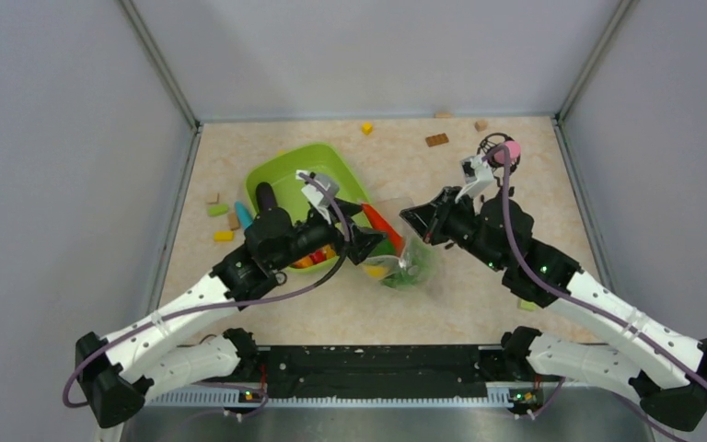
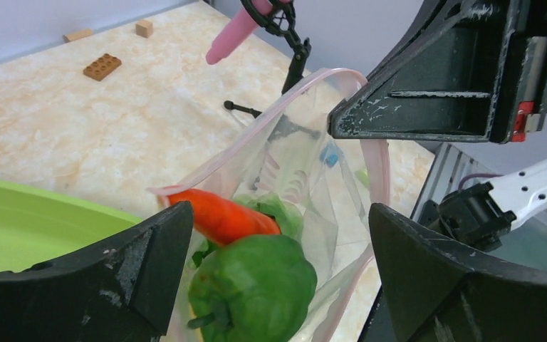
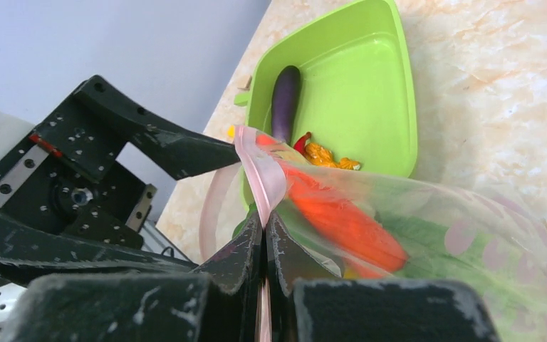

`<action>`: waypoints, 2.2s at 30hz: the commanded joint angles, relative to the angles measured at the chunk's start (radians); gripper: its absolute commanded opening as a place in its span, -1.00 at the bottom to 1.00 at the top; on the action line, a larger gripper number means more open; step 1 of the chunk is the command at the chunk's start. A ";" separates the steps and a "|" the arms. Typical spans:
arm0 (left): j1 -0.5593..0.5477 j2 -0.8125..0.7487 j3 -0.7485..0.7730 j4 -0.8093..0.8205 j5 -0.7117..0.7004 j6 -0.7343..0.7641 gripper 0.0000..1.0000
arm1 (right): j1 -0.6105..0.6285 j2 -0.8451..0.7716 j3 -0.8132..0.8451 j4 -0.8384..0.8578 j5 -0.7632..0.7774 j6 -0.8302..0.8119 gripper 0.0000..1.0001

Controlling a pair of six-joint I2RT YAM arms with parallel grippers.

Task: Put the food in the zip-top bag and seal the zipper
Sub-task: Place the fake vegetable in the zipper food storage bag, then adjust the zipper food storage bag at the center of the board.

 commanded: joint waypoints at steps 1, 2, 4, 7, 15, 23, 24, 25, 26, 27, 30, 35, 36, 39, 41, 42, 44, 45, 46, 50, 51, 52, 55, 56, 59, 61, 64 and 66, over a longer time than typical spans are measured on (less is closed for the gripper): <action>-0.004 -0.101 0.039 -0.072 -0.157 -0.086 0.96 | -0.010 -0.041 0.039 0.068 0.030 -0.014 -1.00; -0.004 -0.115 0.039 -0.102 -0.248 -0.115 0.96 | -0.009 -0.042 0.038 0.069 0.030 -0.018 -1.00; -0.004 -0.137 0.040 -0.184 -0.383 -0.153 0.96 | -0.010 -0.044 0.036 0.068 0.027 -0.025 -1.00; -0.003 -0.152 0.042 -0.273 -0.447 -0.185 0.96 | -0.009 -0.043 0.029 0.069 0.045 -0.034 -1.00; -0.003 -0.080 0.066 -0.380 -0.317 -0.236 0.67 | -0.008 -0.032 0.027 0.081 0.055 -0.056 -1.00; -0.002 -0.018 0.113 -0.331 -0.293 -0.218 -1.00 | -0.010 -0.032 0.042 0.018 0.061 -0.134 -1.00; -0.003 -0.013 0.123 -0.317 -0.310 -0.218 -1.00 | -0.008 -0.028 0.056 -0.026 0.052 -0.162 -1.00; -0.003 -0.005 0.139 -0.303 -0.317 -0.210 -1.00 | -0.009 -0.022 0.072 -0.077 0.044 -0.184 -1.00; -0.003 0.010 0.155 -0.292 -0.322 -0.206 -1.00 | -0.008 -0.015 0.089 -0.142 0.040 -0.197 -0.93; -0.004 0.026 0.177 -0.280 -0.318 -0.201 -1.00 | -0.009 -0.008 0.106 -0.202 0.044 -0.201 -0.77; -0.004 0.097 0.244 -0.241 -0.264 -0.192 -1.00 | -0.008 0.008 0.123 -0.310 0.086 -0.157 -0.09; -0.004 0.208 0.367 -0.227 -0.217 -0.210 -1.00 | -0.008 0.074 0.155 -0.396 0.152 -0.072 0.22; -0.004 0.228 0.396 -0.234 -0.215 -0.206 -1.00 | -0.008 0.091 0.170 -0.425 0.145 -0.061 0.22; -0.004 0.277 0.496 -0.276 -0.255 -0.175 -1.00 | -0.007 0.122 0.198 -0.502 0.151 -0.021 0.17; -0.004 0.313 0.577 -0.318 -0.300 -0.137 -1.00 | -0.006 0.122 0.213 -0.543 0.169 0.002 0.09; -0.003 0.329 0.610 -0.330 -0.319 -0.098 -1.00 | -0.006 0.117 0.221 -0.555 0.176 0.010 0.08; -0.002 0.368 0.680 -0.347 -0.371 -0.045 -1.00 | -0.006 0.095 0.225 -0.566 0.187 0.025 0.07; -0.001 0.391 0.716 -0.357 -0.389 -0.015 -1.00 | -0.006 0.081 0.222 -0.566 0.193 0.031 0.06; 0.001 0.414 0.753 -0.370 -0.400 0.014 -1.00 | -0.006 0.065 0.218 -0.564 0.204 0.033 0.05; 0.027 0.531 0.913 -0.437 -0.362 0.087 -1.00 | -0.006 0.054 0.211 -0.527 0.267 0.039 -0.35; 0.036 0.559 0.957 -0.456 -0.341 0.104 -1.00 | -0.007 0.061 0.213 -0.512 0.268 0.035 -0.43; 0.045 0.594 1.002 -0.482 -0.327 0.118 -1.00 | -0.008 0.071 0.218 -0.492 0.278 0.031 -0.54; 0.074 0.701 1.149 -0.570 -0.278 0.154 -1.00 | -0.010 0.116 0.248 -0.462 0.360 0.024 -0.85; 0.085 0.723 1.184 -0.596 -0.256 0.165 -1.00 | -0.014 0.132 0.262 -0.462 0.390 0.024 -0.96; 0.105 0.760 1.228 -0.635 -0.195 0.196 -1.00 | -0.036 0.175 0.278 -0.437 0.434 0.026 -1.00; 0.108 0.778 1.262 -0.631 -0.205 0.230 -1.00 | -0.076 0.199 0.274 -0.385 0.393 0.014 -1.00; 0.126 0.834 1.377 -0.649 -0.204 0.253 -1.00 | -0.153 0.254 0.284 -0.286 0.310 -0.017 -1.00; 0.161 0.866 1.415 -0.602 -0.193 0.234 -1.00 | -0.175 0.294 0.300 -0.229 0.307 -0.044 -1.00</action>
